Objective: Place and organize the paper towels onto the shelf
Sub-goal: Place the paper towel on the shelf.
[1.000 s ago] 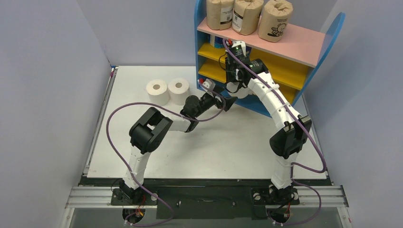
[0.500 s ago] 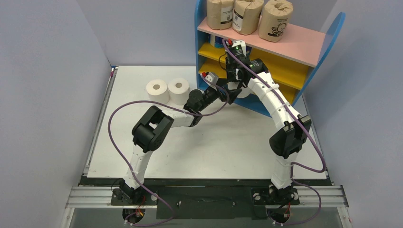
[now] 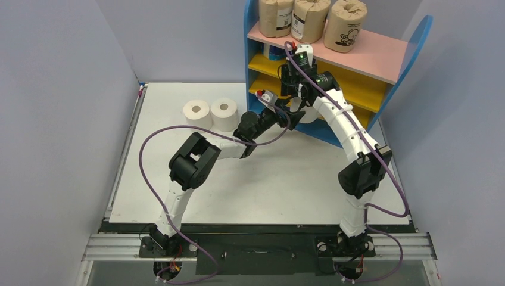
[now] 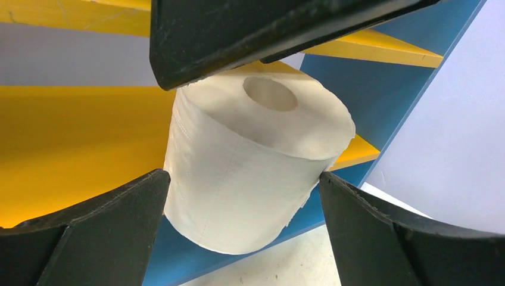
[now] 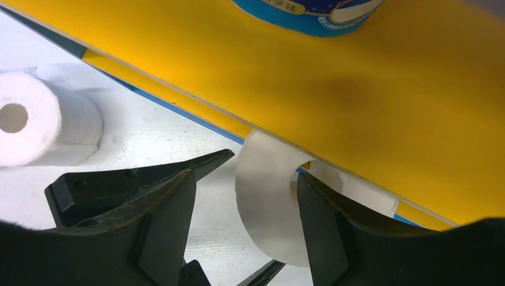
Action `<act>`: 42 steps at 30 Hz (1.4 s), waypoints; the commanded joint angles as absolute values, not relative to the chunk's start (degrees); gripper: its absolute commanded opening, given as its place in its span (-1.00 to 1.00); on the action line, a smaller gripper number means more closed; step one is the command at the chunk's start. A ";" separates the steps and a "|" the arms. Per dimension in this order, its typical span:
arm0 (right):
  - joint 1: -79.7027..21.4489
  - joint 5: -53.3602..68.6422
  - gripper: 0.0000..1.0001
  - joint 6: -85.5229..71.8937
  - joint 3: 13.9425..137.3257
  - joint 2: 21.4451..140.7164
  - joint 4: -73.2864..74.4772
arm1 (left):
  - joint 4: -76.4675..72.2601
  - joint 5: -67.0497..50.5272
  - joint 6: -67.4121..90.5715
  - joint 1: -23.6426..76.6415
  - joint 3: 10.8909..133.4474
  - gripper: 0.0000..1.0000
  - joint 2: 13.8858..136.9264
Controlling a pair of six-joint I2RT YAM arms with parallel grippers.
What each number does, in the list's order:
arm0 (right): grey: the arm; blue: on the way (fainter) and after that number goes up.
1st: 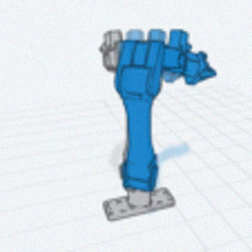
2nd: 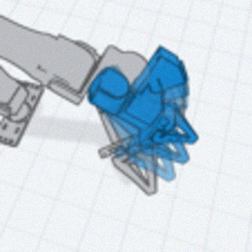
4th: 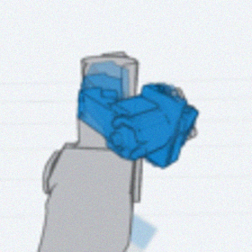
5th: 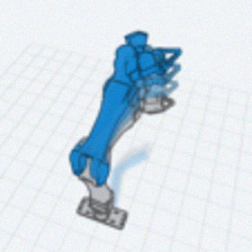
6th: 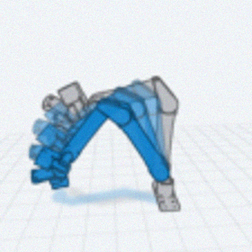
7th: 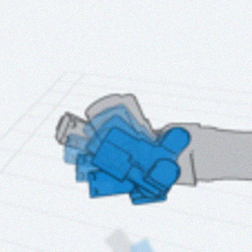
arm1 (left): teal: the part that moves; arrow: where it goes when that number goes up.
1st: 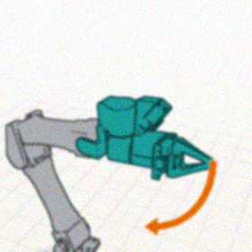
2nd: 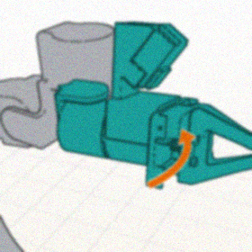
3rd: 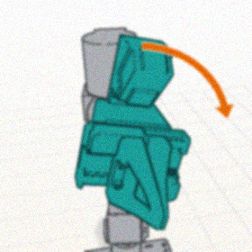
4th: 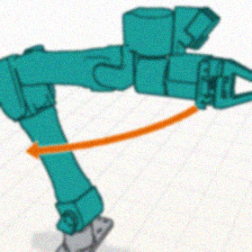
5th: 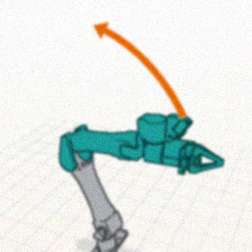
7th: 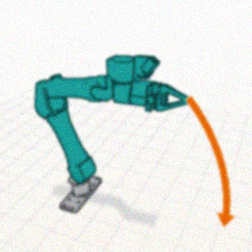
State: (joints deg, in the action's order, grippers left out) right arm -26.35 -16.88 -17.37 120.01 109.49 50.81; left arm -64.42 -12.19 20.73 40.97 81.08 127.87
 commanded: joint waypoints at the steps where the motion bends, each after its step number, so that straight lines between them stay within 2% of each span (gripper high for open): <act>1: -26.02 -17.22 0.19 -18.88 122.25 105.76 48.25 | -64.79 -10.80 20.12 41.13 84.37 0.93 128.62; 5: -26.18 -16.57 0.21 -19.61 120.07 102.13 46.57 | -64.18 -10.37 19.81 41.11 85.13 0.93 128.78; 10: -26.34 -17.53 0.24 -20.47 109.52 91.58 40.66 | -62.74 -9.87 19.13 41.08 86.59 0.93 129.05; 21: -26.50 -18.98 0.21 -23.12 70.75 62.99 19.12 | -59.35 -6.66 16.48 41.00 90.40 0.93 130.67; 30: -26.71 -16.39 0.20 -30.52 45.39 48.96 1.94 | -56.25 -3.05 15.52 40.80 93.78 0.93 132.08; 35: -26.72 -16.18 0.20 -32.59 36.23 42.64 -7.50 | -55.10 -1.90 15.85 40.40 94.76 0.93 133.03; 42: -26.68 -16.65 0.20 -31.53 29.56 37.82 -8.96 | -52.22 -0.55 15.95 39.82 97.80 0.93 134.93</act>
State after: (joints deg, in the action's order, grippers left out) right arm -26.33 -16.58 -31.20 31.05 39.46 -3.40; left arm -54.63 -2.76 16.88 40.86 94.28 133.05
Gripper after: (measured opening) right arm 0.604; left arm 0.965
